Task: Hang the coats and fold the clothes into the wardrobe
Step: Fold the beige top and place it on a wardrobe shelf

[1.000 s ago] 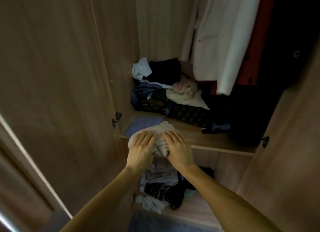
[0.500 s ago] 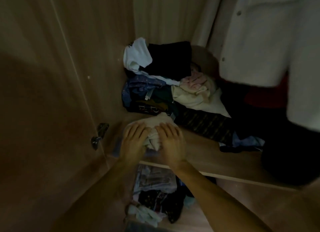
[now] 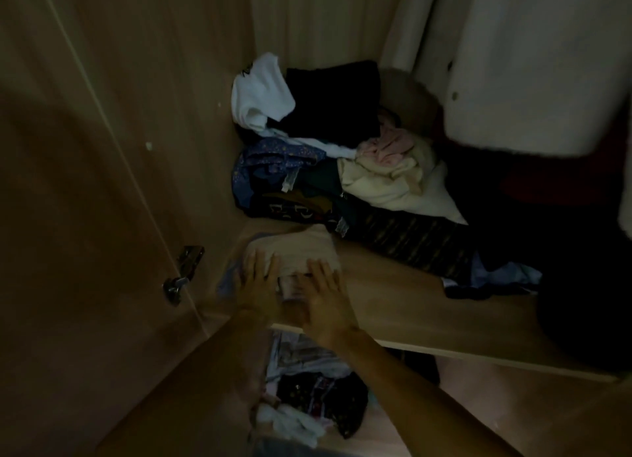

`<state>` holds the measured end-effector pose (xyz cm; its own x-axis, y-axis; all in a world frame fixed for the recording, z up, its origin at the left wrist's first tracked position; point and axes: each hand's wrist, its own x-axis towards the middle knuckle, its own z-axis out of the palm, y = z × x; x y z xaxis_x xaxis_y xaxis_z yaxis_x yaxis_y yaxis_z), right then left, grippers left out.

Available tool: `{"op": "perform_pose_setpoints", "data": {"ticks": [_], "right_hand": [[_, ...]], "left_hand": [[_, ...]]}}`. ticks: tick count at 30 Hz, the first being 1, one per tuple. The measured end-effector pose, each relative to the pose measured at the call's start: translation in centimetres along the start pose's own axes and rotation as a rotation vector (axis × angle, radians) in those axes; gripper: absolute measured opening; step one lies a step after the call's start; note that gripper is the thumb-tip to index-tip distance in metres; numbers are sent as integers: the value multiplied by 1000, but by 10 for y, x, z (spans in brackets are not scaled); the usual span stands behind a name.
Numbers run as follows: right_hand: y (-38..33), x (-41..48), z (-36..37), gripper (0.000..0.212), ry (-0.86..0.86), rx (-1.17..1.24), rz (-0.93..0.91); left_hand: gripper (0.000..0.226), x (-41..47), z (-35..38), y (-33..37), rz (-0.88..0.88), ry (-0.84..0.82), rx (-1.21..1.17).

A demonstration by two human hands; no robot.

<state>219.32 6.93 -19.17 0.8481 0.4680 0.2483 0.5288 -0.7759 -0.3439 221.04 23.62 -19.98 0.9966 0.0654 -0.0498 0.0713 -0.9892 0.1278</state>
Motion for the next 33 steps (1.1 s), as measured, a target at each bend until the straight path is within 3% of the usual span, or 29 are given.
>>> {"op": "perform_pose_setpoints", "data": {"ticks": [6, 10, 15, 20, 23, 33], "right_hand": [[1, 10, -11, 75, -104, -9, 56], [-16, -4, -40, 64, -16, 66, 55], [-27, -42, -93, 59, 22, 42, 53], [-49, -110, -145, 54, 165, 113, 57], [-57, -161, -159, 48, 202, 147, 65], [-77, -312, -171, 40, 304, 216, 121]], "left_hand": [[86, 3, -35, 17, -14, -41, 1], [66, -25, -51, 32, 48, 138, -11], [53, -83, -81, 62, 35, 228, -63], [68, -176, -104, 92, 124, 438, -272], [72, -236, -110, 104, 158, 428, -221], [54, -373, -89, 137, 246, 313, -180]]}}
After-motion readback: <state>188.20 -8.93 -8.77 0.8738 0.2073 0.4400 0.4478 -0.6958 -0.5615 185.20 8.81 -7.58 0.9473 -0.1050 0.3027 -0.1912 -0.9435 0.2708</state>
